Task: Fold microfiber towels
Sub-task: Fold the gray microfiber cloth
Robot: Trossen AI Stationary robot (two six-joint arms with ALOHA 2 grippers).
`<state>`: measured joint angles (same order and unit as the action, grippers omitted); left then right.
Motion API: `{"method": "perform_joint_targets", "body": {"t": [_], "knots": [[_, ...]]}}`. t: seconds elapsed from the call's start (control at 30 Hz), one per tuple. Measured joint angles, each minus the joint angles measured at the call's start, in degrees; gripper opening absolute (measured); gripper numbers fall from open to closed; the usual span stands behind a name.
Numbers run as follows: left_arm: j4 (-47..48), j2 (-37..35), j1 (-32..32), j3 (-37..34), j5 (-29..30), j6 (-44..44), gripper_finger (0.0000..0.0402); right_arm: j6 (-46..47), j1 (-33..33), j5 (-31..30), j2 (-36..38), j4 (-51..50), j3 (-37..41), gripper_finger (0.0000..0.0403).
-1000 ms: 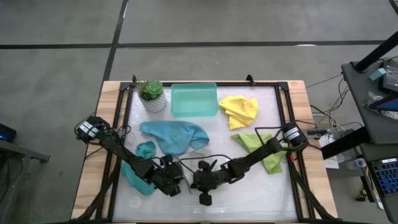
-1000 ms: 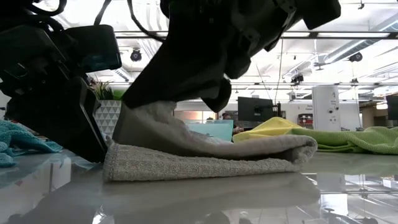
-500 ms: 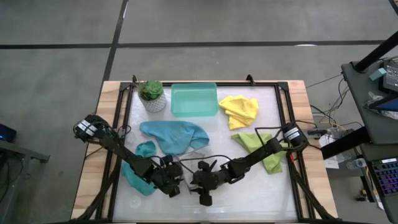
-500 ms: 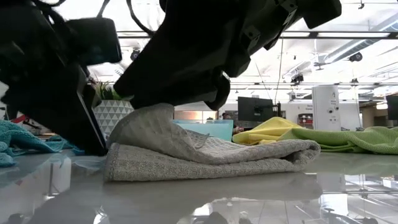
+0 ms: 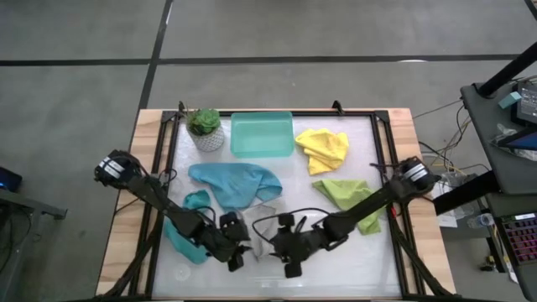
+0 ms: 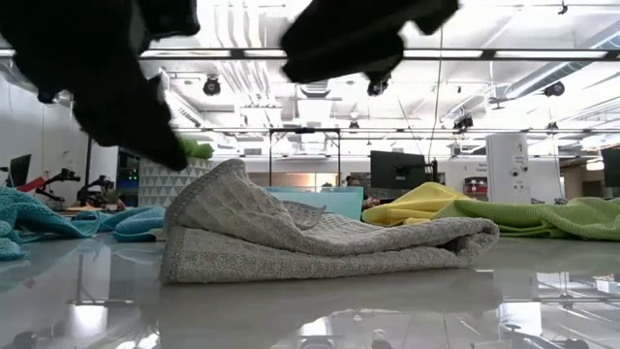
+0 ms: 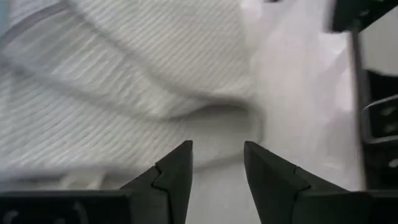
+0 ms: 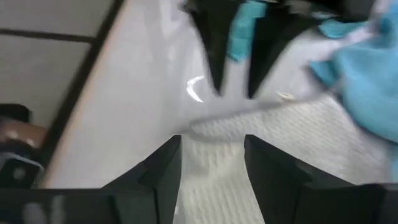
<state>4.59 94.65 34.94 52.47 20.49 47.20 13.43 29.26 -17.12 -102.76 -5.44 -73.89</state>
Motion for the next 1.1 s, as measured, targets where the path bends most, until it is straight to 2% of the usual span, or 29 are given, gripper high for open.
{"method": "perform_joint_targets", "body": {"t": [0.13,0.3,0.47,0.73,0.87,1.03,1.1], "knots": [[-6.7,3.3,0.0,2.0,-0.9,-3.4,0.0129,-0.4,2.3,-4.0,3.5,-2.4,3.3,0.0153],[-6.5,5.8,0.0,4.2,-0.9,-1.1,0.0129,3.7,3.9,-4.3,7.0,-2.1,10.0,0.0151],[-6.7,6.3,0.0,4.3,-0.8,2.3,0.0129,9.2,4.6,-5.2,9.7,2.2,17.0,0.0148],[-7.2,10.0,-0.4,5.5,-1.0,10.3,0.0126,10.0,4.6,-5.6,10.4,11.9,23.4,0.0148],[-7.4,11.6,-0.3,7.8,-1.8,10.3,0.0095,9.6,4.6,-5.6,10.4,13.9,24.7,0.0148],[-6.6,11.7,-0.3,8.4,-2.0,9.0,0.0021,9.2,4.6,-5.6,10.4,13.9,25.1,0.0148],[-5.9,11.7,-0.2,8.3,-2.1,9.0,0.0006,9.1,4.7,-5.6,10.4,13.9,25.2,0.0148]]}}
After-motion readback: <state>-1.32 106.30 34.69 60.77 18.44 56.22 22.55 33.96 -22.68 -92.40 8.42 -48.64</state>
